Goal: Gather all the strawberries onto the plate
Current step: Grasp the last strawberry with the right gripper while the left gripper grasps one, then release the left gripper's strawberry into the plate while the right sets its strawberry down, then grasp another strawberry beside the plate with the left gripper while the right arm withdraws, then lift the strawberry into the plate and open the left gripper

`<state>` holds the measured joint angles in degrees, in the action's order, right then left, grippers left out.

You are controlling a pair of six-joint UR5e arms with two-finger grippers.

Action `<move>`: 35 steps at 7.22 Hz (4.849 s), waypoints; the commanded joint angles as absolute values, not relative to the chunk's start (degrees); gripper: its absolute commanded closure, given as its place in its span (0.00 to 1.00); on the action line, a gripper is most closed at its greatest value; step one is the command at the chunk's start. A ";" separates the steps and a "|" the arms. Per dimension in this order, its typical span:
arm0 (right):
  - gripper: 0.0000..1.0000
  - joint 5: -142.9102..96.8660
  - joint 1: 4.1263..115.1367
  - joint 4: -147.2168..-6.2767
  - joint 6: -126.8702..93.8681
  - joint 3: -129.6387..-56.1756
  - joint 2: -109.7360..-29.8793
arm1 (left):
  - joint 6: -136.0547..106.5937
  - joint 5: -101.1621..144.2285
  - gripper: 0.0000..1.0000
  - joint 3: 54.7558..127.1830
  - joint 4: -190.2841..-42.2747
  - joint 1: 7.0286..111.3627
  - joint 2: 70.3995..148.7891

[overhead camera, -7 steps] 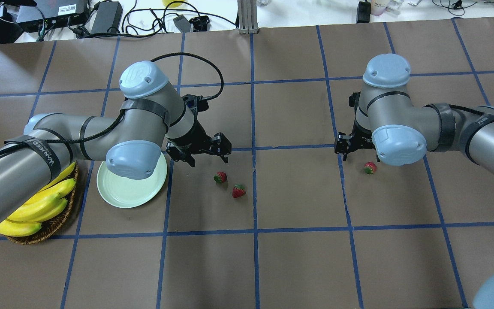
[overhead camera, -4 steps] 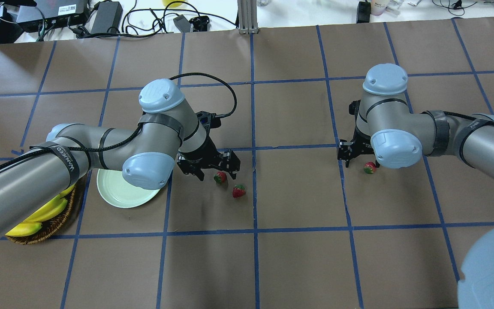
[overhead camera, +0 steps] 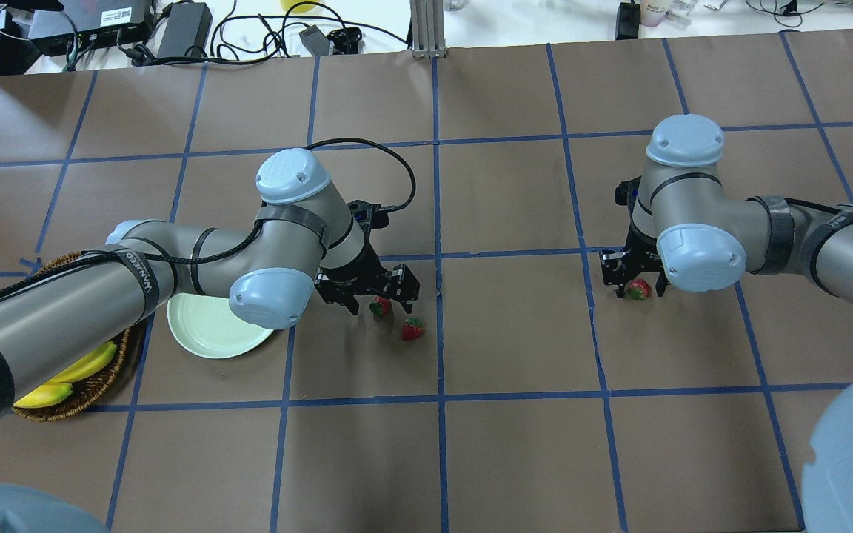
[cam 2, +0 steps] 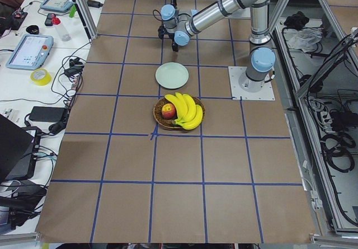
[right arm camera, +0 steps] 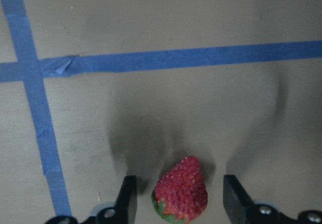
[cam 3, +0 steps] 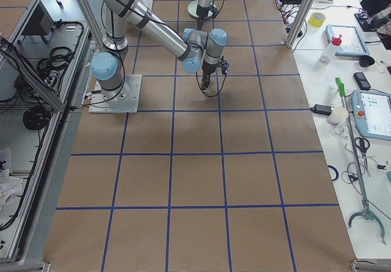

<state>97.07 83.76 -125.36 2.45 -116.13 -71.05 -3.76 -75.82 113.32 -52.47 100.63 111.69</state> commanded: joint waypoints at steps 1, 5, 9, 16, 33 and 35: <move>1.00 96.86 83.67 -124.72 2.55 -115.41 -71.71 | -3.61 -75.67 0.57 113.47 -51.15 100.63 113.11; 1.00 74.95 87.25 -116.74 6.41 -112.34 -73.48 | -4.40 -76.54 1.00 110.41 -52.37 100.64 111.46; 1.00 52.87 98.59 -122.57 2.84 -112.94 -71.12 | -0.72 -80.15 1.00 99.32 -69.61 89.34 106.80; 0.00 54.05 109.07 -134.92 -16.51 -108.90 -66.87 | 12.22 -85.08 0.36 111.09 -63.02 79.19 109.34; 0.00 90.09 94.57 -93.77 -3.85 -80.86 -85.17 | -33.04 -73.83 1.00 110.40 -53.62 98.70 113.82; 0.00 90.09 94.74 -95.54 -9.54 -81.03 -85.17 | -34.71 -73.83 1.00 109.16 -53.61 98.70 113.91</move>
